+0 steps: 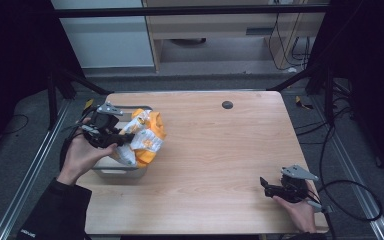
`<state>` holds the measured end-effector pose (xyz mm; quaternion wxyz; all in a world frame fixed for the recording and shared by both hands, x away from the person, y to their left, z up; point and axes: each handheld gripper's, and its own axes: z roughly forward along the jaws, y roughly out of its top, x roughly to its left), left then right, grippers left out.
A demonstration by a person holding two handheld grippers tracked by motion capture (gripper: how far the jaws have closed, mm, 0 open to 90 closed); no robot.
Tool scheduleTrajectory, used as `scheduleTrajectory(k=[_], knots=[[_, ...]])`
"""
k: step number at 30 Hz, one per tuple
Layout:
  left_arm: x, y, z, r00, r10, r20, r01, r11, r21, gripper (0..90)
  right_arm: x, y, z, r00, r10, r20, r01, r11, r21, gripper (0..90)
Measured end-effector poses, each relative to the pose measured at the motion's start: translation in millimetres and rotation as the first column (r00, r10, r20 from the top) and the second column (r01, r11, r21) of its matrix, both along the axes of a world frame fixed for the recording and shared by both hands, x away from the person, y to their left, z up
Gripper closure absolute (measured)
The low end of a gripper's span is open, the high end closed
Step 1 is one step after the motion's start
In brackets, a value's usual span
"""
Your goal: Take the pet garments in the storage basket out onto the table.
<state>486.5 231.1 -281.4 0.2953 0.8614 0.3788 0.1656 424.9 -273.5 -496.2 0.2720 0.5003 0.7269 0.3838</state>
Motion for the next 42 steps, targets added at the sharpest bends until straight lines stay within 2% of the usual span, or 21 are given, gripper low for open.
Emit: scheduleTrajectory(k=[12,21,29,33,40,42], knots=[[1.6,-28.9,-11.9,0.9967,-0.079,-0.019,0.080,0.9962,0.035,74.2,-0.1,-0.2,0.1,1.0000,0.001,0.007,-0.001,1.000,-0.003,9.0],[4.6,-44.1,-21.5,0.9919,-0.121,-0.039,0.122,0.9916,0.042,74.2,0.1,-0.2,0.2,1.0000,0.001,0.008,-0.001,1.000,-0.003,9.0],[6.2,-61.8,-30.1,0.9819,-0.178,-0.063,0.182,0.9810,0.066,74.1,0.0,0.0,0.4,1.0000,0.002,0.006,-0.002,1.000,0.000,9.0],[6.0,-70.0,-32.8,0.9762,-0.209,-0.058,0.213,0.9736,0.081,74.1,0.2,-0.3,0.4,1.0000,0.003,0.009,-0.003,1.000,-0.004,9.0],[5.4,-80.6,-36.2,0.9654,-0.252,-0.066,0.258,0.9616,0.095,74.0,-0.1,0.1,0.4,1.0000,0.004,0.008,-0.004,1.000,-0.003,9.0],[5.8,-83.2,-37.9,0.9636,-0.259,-0.067,0.264,0.9609,0.083,74.0,-0.1,-0.2,0.6,1.0000,0.003,0.009,-0.003,1.000,-0.002,9.0]])
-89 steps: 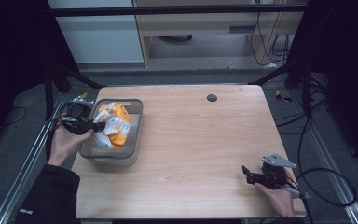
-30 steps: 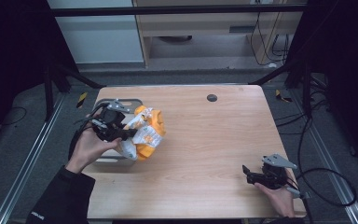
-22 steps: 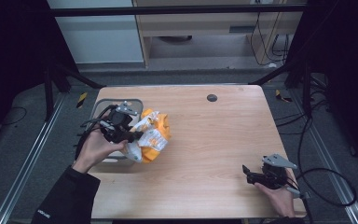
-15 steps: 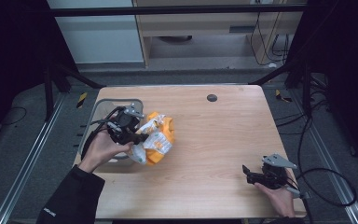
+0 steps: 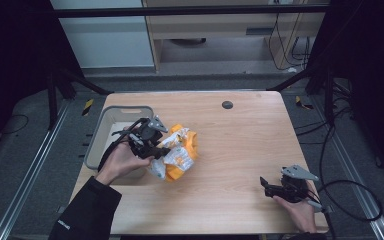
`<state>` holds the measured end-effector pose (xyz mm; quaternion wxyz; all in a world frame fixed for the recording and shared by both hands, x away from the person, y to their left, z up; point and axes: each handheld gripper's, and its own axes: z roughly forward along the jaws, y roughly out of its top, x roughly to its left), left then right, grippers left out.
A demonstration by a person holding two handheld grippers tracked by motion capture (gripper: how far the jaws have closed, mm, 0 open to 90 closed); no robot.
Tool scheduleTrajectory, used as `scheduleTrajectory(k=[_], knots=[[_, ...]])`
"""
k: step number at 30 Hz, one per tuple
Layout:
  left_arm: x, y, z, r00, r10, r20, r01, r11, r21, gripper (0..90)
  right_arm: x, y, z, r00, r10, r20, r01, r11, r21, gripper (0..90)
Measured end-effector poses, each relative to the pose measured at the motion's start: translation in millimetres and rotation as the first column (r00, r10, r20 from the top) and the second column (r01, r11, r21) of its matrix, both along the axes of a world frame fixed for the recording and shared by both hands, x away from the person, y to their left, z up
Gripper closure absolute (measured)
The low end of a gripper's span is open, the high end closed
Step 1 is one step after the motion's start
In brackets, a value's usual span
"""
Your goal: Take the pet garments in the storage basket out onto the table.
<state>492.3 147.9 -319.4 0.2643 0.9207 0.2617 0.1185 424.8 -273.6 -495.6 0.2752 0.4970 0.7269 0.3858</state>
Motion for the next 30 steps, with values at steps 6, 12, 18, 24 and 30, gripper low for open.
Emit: scheduleTrajectory(k=[6,12,18,24,30], knots=[[2.4,-8.2,-8.6,0.9994,-0.030,-0.017,0.030,0.9995,0.012,74.0,0.1,0.0,0.1,1.0000,0.001,0.001,-0.001,1.000,0.000,9.0],[4.5,-18.0,-16.3,0.9978,-0.058,-0.032,0.059,0.9981,0.020,74.0,0.0,0.2,0.1,1.0000,0.000,0.000,0.000,1.000,0.001,9.0],[5.2,-30.4,-21.6,0.9958,-0.083,-0.037,0.084,0.9964,0.015,73.9,0.1,0.1,0.2,1.0000,0.000,0.000,0.000,1.000,0.001,9.0],[8.1,-41.3,-29.1,0.9938,-0.101,-0.047,0.102,0.9947,0.014,73.9,0.1,-0.2,0.3,1.0000,0.002,0.002,-0.002,1.000,0.001,9.0],[9.1,-48.9,-35.5,0.9915,-0.117,-0.057,0.118,0.9930,0.012,73.8,0.3,-0.3,0.2,1.0000,0.002,0.003,-0.002,1.000,-0.002,9.0]])
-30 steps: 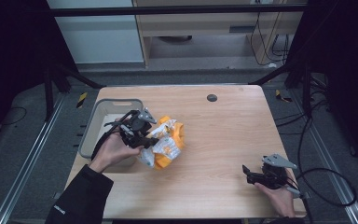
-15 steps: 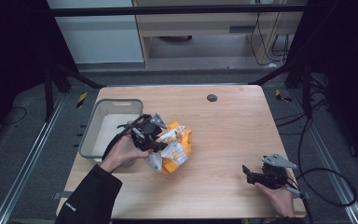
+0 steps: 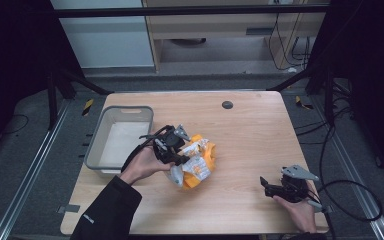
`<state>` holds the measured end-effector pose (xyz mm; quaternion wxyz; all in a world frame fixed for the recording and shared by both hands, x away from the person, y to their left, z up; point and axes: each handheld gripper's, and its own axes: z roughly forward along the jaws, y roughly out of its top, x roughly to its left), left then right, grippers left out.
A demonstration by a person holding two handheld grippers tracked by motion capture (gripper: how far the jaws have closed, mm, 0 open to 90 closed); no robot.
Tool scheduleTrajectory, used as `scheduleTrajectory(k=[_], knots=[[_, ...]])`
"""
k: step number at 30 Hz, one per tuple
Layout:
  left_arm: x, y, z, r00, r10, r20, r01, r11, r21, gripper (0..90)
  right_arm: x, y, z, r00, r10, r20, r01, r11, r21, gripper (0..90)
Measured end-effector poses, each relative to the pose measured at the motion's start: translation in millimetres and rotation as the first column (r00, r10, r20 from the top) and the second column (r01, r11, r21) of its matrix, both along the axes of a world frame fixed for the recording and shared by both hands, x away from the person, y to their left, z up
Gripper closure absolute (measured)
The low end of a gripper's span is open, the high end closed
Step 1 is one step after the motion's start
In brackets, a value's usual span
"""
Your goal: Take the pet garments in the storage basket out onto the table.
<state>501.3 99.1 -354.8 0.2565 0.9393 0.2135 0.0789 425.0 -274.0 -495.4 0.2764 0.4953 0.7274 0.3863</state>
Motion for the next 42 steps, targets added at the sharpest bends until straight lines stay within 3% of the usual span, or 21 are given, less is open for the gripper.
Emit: scheduleTrajectory(k=[21,27,42], knots=[[-6.2,-22.7,-28.2,0.9971,-0.064,-0.041,0.064,0.9979,-0.009,73.5,0.0,0.0,-0.2,1.0000,0.001,-0.003,-0.001,1.000,0.002,9.0],[-7.5,-28.4,-36.3,0.9953,-0.084,-0.049,0.084,0.9964,0.007,73.0,0.1,0.0,-0.5,1.0000,0.001,-0.005,-0.001,1.000,0.001,9.0],[-9.7,-33.6,-51.4,0.9936,-0.098,-0.056,0.099,0.9949,0.015,67.5,0.1,0.1,-0.6,1.0000,0.003,-0.007,-0.003,1.000,0.000,9.0]])
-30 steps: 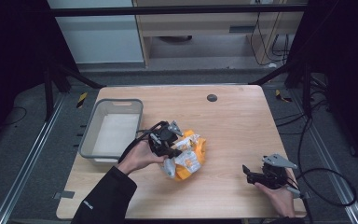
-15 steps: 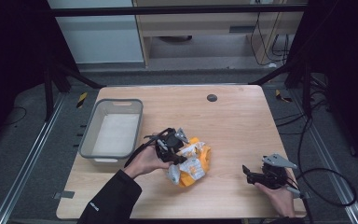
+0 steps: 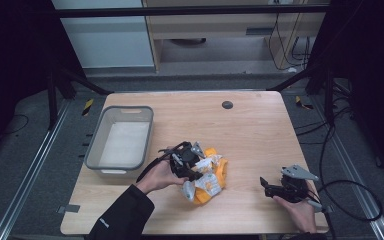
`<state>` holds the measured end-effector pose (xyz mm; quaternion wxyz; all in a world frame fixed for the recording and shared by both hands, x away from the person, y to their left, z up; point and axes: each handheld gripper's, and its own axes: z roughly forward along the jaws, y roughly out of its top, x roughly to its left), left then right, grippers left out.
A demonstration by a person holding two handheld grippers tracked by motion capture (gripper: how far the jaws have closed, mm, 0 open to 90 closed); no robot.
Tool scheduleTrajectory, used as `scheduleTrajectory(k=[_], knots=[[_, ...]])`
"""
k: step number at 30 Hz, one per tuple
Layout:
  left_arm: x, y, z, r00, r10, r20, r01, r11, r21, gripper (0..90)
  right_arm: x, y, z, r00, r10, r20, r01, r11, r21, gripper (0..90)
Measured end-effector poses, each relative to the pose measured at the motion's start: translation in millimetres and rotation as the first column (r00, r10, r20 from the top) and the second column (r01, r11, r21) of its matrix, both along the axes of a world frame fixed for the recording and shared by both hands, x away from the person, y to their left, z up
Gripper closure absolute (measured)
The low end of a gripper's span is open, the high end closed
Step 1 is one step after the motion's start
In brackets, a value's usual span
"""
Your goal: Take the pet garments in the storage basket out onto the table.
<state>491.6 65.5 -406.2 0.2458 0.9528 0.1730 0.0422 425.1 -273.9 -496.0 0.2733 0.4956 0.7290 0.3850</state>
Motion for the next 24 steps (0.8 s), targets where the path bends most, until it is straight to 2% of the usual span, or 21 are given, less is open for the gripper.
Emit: scheduleTrajectory(k=[8,14,19,24], knots=[[-1.6,1.9,-8.1,1.0000,0.004,-0.005,-0.004,1.0000,0.005,60.9,0.1,0.3,-0.1,1.0000,0.000,-0.004,0.000,1.000,0.000,8.9],[-3.0,5.3,-13.5,1.0000,0.008,-0.001,-0.008,0.9999,-0.012,54.0,0.0,0.4,-0.3,1.0000,0.001,-0.006,-0.001,1.000,0.001,8.8],[-5.5,7.6,-16.8,0.9999,0.014,0.007,-0.014,0.9996,-0.026,44.4,0.0,0.5,-0.3,1.0000,0.002,-0.007,-0.002,1.000,0.000,8.7],[-8.2,10.8,-15.5,0.9992,0.022,0.034,-0.020,0.9989,-0.043,34.6,0.0,0.6,-0.4,1.0000,0.002,-0.009,-0.002,1.000,0.002,8.5]])
